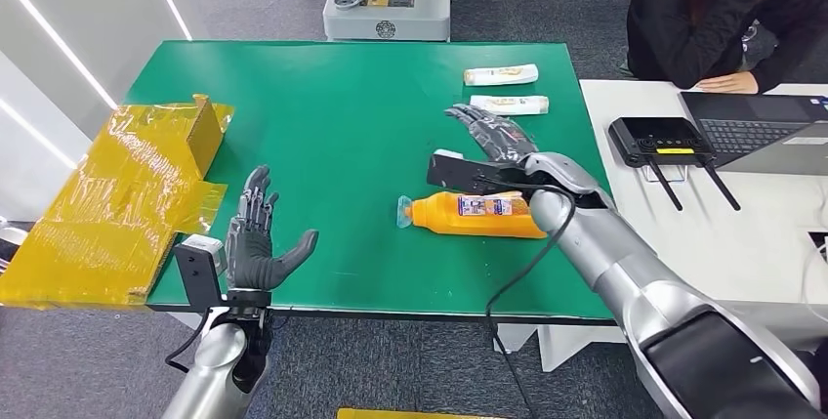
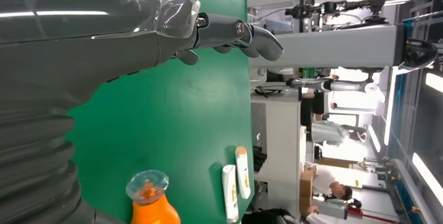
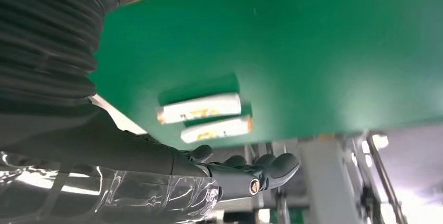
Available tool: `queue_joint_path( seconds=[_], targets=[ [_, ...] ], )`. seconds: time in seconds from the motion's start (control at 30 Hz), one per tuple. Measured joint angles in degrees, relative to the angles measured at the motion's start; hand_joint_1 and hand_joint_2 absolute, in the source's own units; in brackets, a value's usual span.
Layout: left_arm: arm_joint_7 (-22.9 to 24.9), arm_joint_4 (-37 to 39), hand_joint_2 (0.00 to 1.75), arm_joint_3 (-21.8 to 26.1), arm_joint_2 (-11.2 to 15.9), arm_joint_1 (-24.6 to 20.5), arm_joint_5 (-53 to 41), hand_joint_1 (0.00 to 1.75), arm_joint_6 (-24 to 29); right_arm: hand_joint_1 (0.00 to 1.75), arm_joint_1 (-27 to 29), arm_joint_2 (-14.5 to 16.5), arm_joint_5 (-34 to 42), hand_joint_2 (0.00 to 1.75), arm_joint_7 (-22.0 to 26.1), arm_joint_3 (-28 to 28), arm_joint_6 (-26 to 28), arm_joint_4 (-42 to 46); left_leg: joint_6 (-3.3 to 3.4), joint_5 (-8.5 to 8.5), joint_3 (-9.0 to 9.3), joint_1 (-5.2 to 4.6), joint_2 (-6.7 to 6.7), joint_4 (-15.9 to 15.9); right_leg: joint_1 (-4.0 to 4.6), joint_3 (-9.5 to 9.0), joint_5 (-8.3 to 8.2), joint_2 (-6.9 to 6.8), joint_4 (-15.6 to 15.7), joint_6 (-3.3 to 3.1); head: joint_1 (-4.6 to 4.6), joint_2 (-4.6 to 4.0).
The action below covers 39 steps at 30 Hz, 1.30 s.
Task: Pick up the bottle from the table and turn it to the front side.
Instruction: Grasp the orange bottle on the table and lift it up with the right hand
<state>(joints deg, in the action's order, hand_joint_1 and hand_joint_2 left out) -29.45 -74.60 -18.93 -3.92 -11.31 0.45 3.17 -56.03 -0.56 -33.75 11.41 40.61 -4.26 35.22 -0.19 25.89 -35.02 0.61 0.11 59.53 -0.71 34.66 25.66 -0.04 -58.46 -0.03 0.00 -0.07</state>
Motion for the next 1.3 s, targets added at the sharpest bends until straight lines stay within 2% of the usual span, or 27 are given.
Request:
queue_joint_path(
  seconds=[0.17, 0.37, 0.8, 1.17, 1.3],
  targets=[
    [1.08, 0.00, 1.75, 0.00, 0.03, 0.05, 0.40, 0.00, -0.92, 0.00, -2.58, 2.94, -0.79, 1.75, -4.59, 3.56, -7.69, -4.59, 0.00, 0.00, -0.02, -0.01, -0.02, 0.00, -0.01, 0.00, 0.00, -0.02, 0.03, 0.01, 0.01, 0.00],
    [2.34, -0.05, 1.75, 0.00, 0.04, 0.27, 0.81, 0.00, -1.31, 0.00, -3.86, 3.88, -0.92, 1.75, -8.08, 6.12, -13.50, -7.79, 0.01, 0.00, -0.03, -0.02, -0.06, 0.03, -0.01, -0.03, 0.00, -0.06, 0.04, 0.01, 0.01, 0.00],
    [2.52, -0.07, 1.75, 0.00, 0.05, 0.41, 0.95, 0.00, -1.40, 0.00, -4.77, 3.88, -0.64, 1.75, -8.38, 7.58, -14.33, -9.75, 0.00, 0.00, -0.03, -0.01, -0.06, 0.03, -0.01, -0.02, -0.01, -0.05, 0.04, 0.01, 0.00, 0.00],
    [2.59, -0.04, 1.75, 0.00, 0.27, 0.63, 2.25, 0.00, -1.56, 0.00, -5.31, 3.54, 0.25, 1.75, -10.30, 8.12, -17.11, -10.42, 0.01, 0.00, -0.03, -0.02, -0.05, 0.04, -0.01, -0.02, -0.01, -0.05, 0.05, 0.01, 0.02, 0.00],
    [2.40, -0.03, 1.75, 0.00, 0.56, 0.96, 2.61, 0.00, -1.84, 0.00, -5.58, 2.08, 0.88, 1.75, -11.30, 8.34, -18.47, -10.79, 0.01, 0.01, -0.03, -0.02, -0.06, 0.04, -0.02, -0.02, -0.01, -0.05, 0.06, 0.01, 0.01, 0.00]
  ],
)
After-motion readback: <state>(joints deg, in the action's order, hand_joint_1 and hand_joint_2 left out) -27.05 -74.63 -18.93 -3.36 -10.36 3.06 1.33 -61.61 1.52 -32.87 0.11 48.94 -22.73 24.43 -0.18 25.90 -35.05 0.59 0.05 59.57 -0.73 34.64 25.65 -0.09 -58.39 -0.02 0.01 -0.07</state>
